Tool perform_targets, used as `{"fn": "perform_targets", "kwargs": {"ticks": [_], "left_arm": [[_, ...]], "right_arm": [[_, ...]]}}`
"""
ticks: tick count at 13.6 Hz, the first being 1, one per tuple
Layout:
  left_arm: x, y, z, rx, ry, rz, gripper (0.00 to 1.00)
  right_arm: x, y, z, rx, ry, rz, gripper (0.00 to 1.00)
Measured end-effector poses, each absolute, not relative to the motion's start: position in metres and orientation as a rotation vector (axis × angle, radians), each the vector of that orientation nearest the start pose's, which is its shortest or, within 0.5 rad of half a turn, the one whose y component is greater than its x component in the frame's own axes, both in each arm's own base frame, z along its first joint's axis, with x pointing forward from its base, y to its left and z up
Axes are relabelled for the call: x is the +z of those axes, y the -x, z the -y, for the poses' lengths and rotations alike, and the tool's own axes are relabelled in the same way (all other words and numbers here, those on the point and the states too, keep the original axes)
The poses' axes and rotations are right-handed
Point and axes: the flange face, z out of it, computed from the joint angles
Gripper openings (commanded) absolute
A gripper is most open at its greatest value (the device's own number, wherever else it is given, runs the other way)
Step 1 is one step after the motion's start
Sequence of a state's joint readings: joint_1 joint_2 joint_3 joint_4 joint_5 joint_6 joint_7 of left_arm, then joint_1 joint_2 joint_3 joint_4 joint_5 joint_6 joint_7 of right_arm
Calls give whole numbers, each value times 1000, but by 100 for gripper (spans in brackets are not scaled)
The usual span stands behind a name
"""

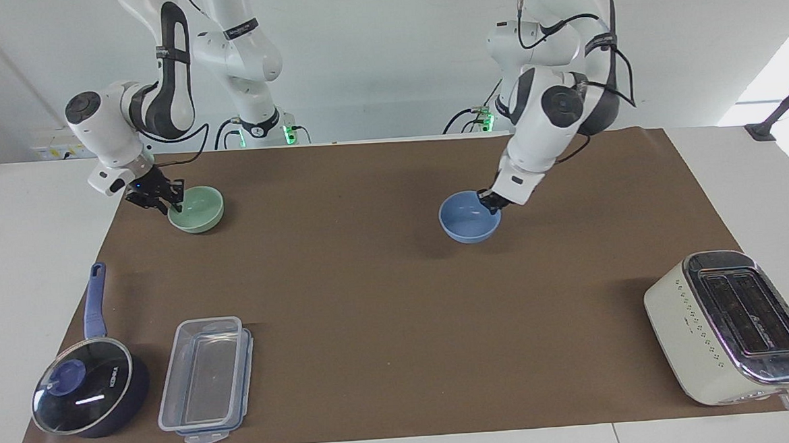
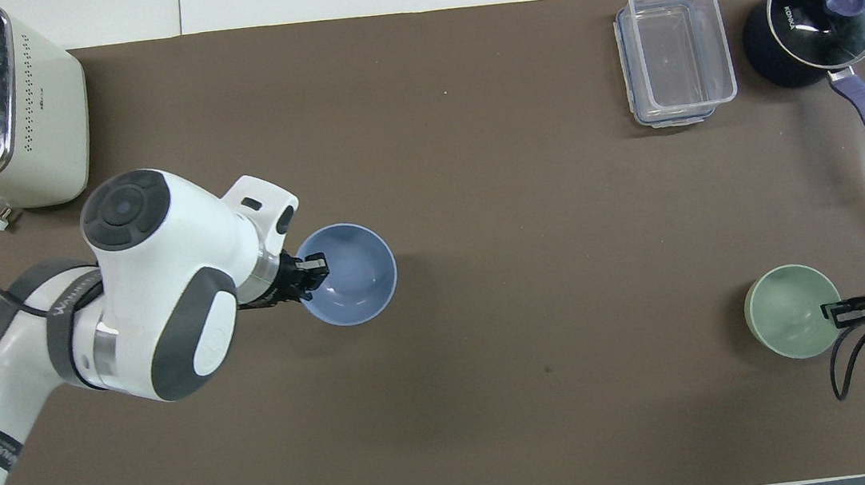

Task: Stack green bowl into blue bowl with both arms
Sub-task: 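Slide the blue bowl to center while the right gripper grasps the green bowl, then carry the green bowl over the blue bowl while the left gripper withdraws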

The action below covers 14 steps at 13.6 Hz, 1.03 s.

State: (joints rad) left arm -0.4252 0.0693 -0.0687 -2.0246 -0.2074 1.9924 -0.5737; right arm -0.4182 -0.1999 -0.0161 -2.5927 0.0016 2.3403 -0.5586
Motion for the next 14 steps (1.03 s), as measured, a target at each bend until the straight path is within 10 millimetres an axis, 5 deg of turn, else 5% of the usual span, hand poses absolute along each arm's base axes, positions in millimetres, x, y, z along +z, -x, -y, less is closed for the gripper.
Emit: {"fn": "perform_targets", "kwargs": {"ticks": [3, 5, 8, 10, 11, 12, 14], "left_arm": [[395, -451, 326, 341, 3272, 357, 0], [369, -430, 351, 351, 3280, 386, 0], [321, -417, 368, 387, 3260, 429, 0], [321, -420, 369, 389, 3265, 443, 0], [320, -420, 369, 390, 3264, 444, 20], [320, -420, 369, 390, 3264, 445, 99], [319, -420, 369, 393, 3262, 444, 100]], "right_arm": [[333, -382, 185, 52, 3111, 163, 0], [349, -383, 186, 75, 3102, 161, 0], [389, -396, 184, 30, 3125, 130, 0], [412, -408, 166, 27, 3142, 136, 0], [422, -416, 154, 40, 3149, 123, 0], [430, -424, 137, 51, 3160, 110, 0], [442, -440, 92, 74, 3185, 86, 0]]}}
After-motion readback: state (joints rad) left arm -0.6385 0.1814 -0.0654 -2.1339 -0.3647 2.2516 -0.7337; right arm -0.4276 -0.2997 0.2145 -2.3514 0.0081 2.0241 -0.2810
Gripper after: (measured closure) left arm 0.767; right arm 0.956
